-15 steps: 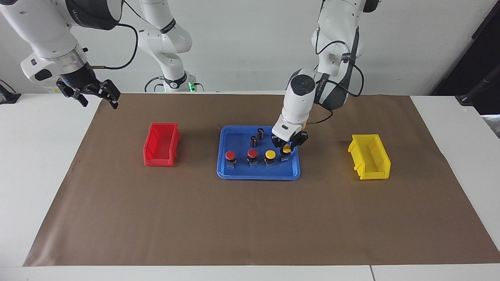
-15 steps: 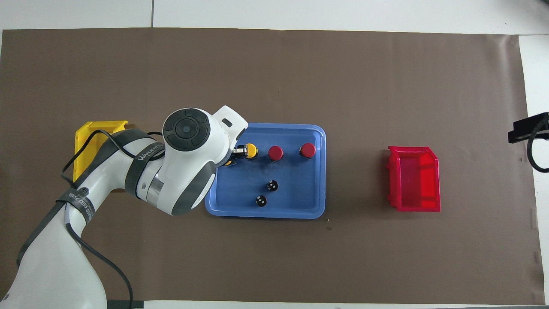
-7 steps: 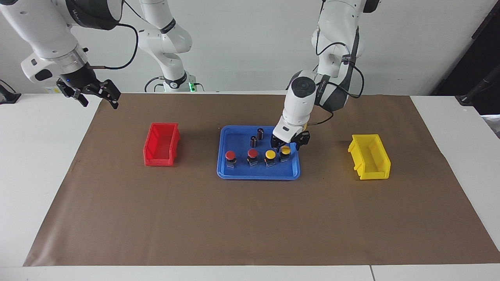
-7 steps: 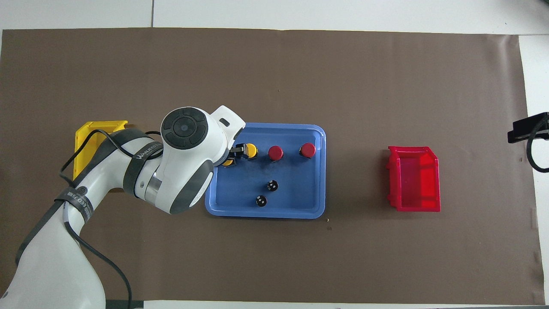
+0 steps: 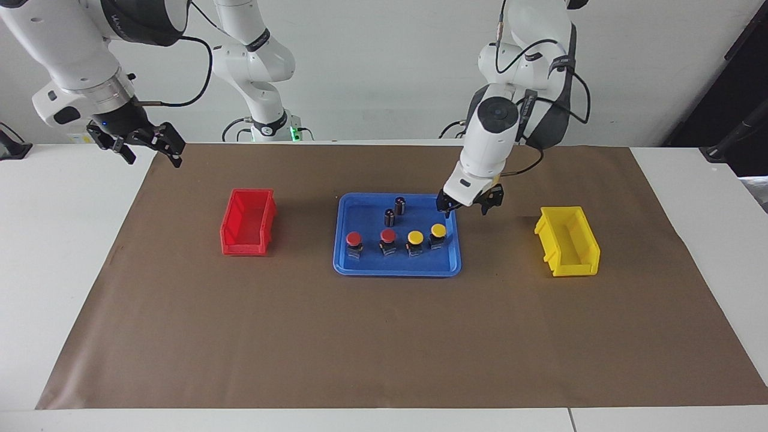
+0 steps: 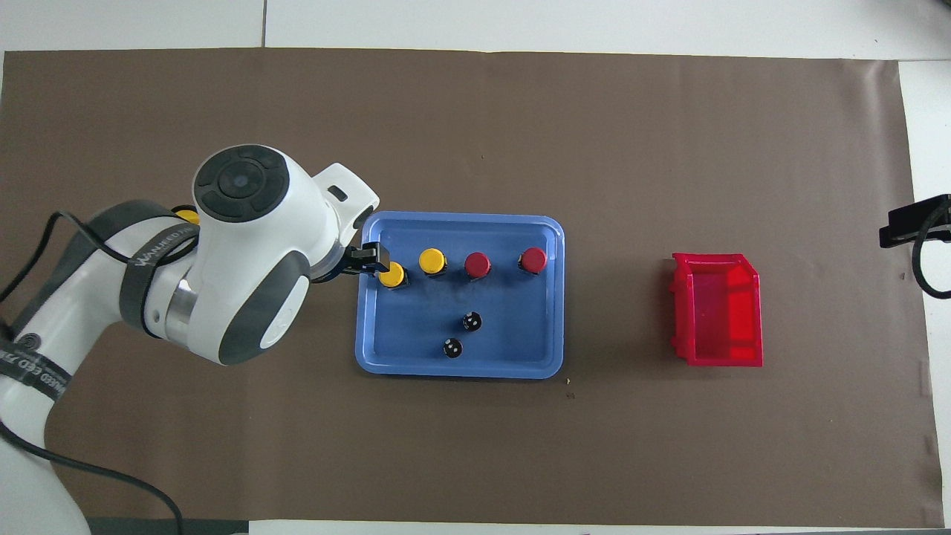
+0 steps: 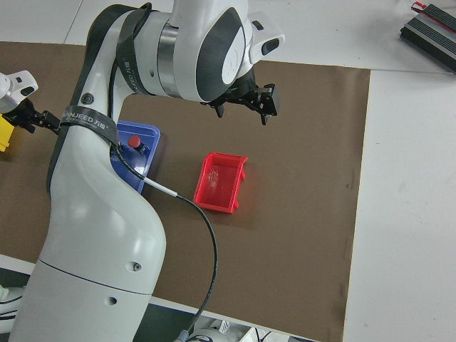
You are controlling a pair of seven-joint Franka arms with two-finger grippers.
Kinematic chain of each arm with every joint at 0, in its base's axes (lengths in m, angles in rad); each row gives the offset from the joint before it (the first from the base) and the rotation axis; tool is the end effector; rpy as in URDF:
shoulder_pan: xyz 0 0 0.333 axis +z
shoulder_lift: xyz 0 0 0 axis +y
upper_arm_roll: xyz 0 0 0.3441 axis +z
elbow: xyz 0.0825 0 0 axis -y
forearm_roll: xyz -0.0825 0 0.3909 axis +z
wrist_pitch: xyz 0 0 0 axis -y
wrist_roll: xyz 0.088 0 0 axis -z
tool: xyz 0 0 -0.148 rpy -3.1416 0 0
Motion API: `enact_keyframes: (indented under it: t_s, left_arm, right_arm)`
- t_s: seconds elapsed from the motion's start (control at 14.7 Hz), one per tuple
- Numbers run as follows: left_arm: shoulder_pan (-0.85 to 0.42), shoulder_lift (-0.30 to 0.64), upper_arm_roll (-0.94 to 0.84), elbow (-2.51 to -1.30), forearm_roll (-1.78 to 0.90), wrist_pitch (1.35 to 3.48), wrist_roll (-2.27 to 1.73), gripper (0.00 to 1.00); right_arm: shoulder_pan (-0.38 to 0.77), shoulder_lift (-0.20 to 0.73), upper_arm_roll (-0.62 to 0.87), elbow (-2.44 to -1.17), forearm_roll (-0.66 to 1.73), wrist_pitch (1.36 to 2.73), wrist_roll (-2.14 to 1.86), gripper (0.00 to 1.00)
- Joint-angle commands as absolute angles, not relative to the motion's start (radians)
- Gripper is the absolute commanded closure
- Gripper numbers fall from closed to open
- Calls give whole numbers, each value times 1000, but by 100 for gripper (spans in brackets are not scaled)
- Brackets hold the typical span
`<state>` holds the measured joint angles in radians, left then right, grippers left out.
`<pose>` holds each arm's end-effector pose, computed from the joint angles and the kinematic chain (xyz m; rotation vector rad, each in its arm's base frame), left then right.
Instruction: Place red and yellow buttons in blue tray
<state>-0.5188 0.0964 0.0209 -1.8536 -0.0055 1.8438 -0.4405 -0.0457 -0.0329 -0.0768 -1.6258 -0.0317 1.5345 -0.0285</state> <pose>0.5098 -0.2782 0.4430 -3.0917 0.0860 0.1488 0.5383 -0.0718 0.6006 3.1120 -0.1465 -0.0943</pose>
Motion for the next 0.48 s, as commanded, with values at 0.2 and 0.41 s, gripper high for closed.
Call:
enact_keyframes:
  t_s: [0.2,0.41]
  left_arm:
    - [-373,69,21,-1674,8,1682,-195,0]
    - [-214,74,21,-1580,11,1594,-17,0]
  right_arm:
    - [-52,-55,-74,-1651,-17,1536,-46,0]
    - [-52,-55,-74,-1651,-17,1536,-46,0]
